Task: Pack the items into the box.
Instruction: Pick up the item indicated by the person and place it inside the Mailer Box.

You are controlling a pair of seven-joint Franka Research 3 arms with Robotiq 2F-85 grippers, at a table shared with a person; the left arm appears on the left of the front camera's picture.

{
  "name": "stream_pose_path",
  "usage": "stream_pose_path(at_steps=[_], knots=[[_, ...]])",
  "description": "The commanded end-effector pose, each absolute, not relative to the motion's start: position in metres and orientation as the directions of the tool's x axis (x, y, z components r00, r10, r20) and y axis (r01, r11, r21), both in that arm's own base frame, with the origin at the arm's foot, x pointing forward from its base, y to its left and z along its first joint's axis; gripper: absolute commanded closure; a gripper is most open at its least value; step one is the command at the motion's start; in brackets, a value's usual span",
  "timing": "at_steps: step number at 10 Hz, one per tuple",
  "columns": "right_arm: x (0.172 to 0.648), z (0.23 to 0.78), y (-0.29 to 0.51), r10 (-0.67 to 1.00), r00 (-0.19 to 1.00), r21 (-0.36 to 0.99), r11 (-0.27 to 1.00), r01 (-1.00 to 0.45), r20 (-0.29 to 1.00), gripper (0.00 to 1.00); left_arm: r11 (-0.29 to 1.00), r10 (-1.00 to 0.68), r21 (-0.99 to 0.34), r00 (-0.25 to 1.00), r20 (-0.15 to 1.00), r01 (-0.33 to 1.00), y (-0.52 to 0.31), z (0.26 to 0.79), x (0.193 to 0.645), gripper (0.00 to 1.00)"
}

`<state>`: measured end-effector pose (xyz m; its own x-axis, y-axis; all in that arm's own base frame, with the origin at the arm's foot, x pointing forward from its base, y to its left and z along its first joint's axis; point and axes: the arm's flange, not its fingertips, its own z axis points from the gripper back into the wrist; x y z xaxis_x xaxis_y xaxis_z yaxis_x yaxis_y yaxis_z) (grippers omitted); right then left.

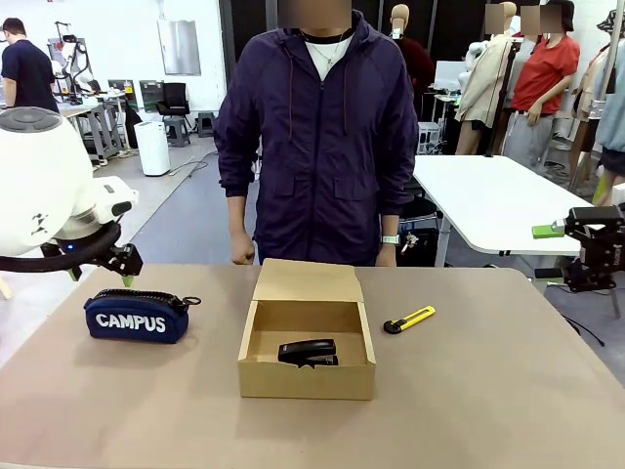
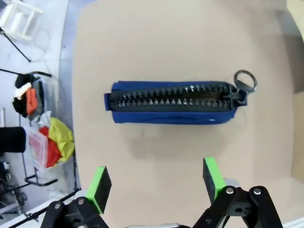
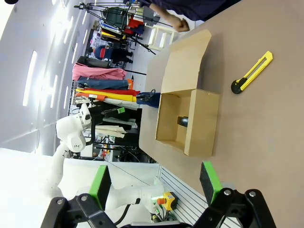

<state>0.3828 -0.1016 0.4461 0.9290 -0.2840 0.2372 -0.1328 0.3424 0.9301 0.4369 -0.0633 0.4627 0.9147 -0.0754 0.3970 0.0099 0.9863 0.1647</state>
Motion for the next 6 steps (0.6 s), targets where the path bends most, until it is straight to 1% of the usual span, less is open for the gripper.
stream_pose_path(at_steps=[1, 2, 3, 4, 5, 6], knots=[[0.383, 0.448, -0.104, -0.271, 0.932, 0.928, 0.344, -0.141, 0.242, 0.0, 0.986, -0.108, 0.155, 0.93, 0.352, 0.056, -0.066, 0.467, 0.435, 0.0], [0.383, 0.448, -0.104, -0.271, 0.932, 0.928, 0.344, -0.141, 0.242, 0.0, 0.986, -0.108, 0.155, 0.93, 0.352, 0.056, -0.066, 0.467, 0.435, 0.0], [0.383, 0.448, -0.104, -0.271, 0.932, 0.928, 0.344, -0.141, 0.242, 0.0, 0.986, -0.087, 0.162, 0.922, 0.377, 0.027, -0.069, 0.461, 0.435, 0.0], [0.383, 0.448, -0.104, -0.271, 0.932, 0.928, 0.344, -0.141, 0.242, 0.0, 0.984, -0.153, 0.138, 0.936, 0.317, 0.114, -0.062, 0.456, 0.459, 0.0], [0.383, 0.448, -0.104, -0.271, 0.932, 0.928, 0.344, -0.141, 0.242, 0.0, 0.967, -0.245, 0.148, 0.917, 0.316, 0.207, -0.059, 0.453, 0.48, 0.0], [0.383, 0.448, -0.104, -0.271, 0.932, 0.928, 0.344, -0.141, 0.242, 0.0, 0.874, -0.48, 0.092, 0.816, 0.323, 0.477, -0.062, 0.451, 0.494, 0.0]])
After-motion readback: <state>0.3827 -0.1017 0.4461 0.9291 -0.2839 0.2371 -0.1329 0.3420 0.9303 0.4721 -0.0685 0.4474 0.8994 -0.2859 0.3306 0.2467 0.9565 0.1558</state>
